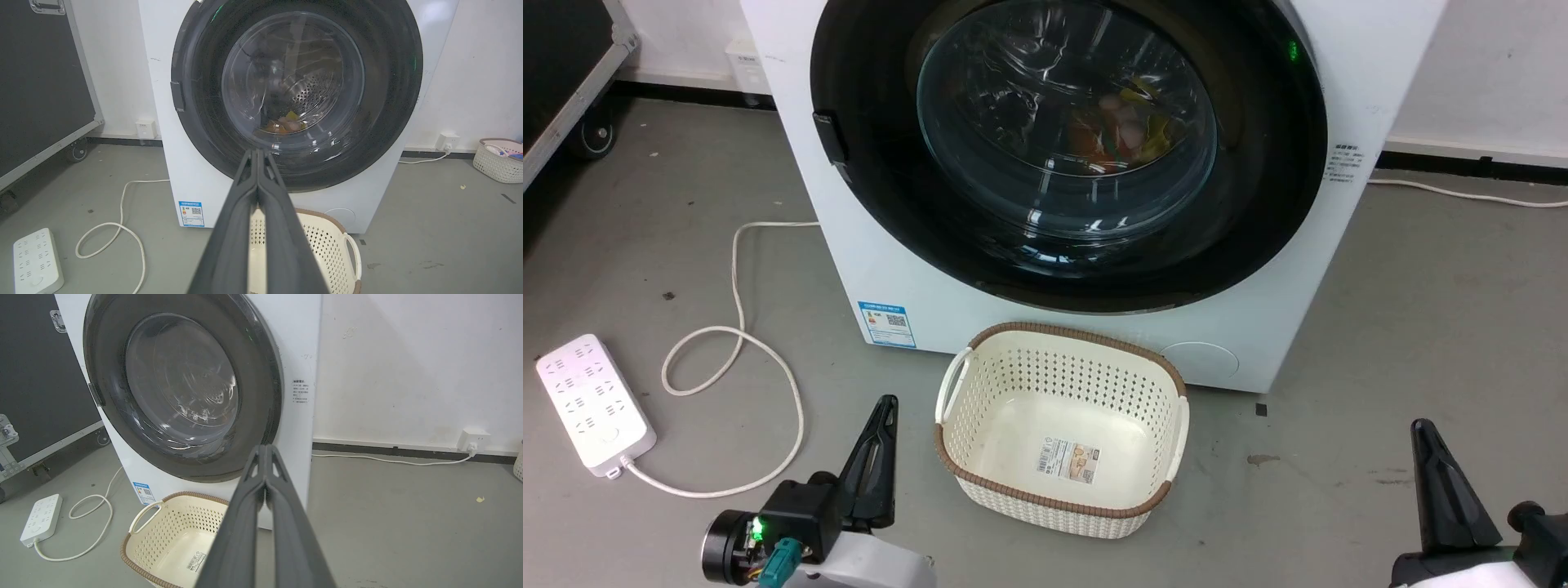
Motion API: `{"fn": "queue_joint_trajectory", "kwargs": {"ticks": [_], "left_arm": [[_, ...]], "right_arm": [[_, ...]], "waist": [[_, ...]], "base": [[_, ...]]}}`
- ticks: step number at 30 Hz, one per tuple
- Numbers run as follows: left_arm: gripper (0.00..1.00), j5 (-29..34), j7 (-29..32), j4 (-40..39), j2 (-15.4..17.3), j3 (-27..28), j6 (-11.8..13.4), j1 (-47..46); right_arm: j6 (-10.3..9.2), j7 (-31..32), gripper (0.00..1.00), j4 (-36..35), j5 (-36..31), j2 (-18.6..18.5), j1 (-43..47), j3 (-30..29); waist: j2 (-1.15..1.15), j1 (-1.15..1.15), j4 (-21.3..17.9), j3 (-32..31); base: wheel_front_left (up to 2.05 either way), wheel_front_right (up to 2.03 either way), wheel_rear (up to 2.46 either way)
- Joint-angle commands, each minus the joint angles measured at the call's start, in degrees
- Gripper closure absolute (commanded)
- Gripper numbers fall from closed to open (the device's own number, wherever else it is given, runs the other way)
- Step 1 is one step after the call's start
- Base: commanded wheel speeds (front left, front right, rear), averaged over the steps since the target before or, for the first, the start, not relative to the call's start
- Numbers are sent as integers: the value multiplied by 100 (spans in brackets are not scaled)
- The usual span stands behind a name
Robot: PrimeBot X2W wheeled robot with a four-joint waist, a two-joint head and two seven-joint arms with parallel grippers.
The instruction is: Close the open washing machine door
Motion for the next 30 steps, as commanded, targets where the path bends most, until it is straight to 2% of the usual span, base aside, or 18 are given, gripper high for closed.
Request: {"fn": "queue_joint_trajectory", "kwargs": {"ticks": [1, 30], "left_arm": [[100, 19, 23, -15, 2, 15, 13, 4], [100, 150, 362, -139, -1, 143, 111, 31]], "right_arm": [[0, 23, 100, -5, -22, 1, -17, 18], [-1, 362, 100, -23, -171, 7, -133, 184]], "waist": [[0, 0, -3, 0], [0, 0, -82, -26]], "base": [[0, 0, 0], [0, 0, 0]]}}
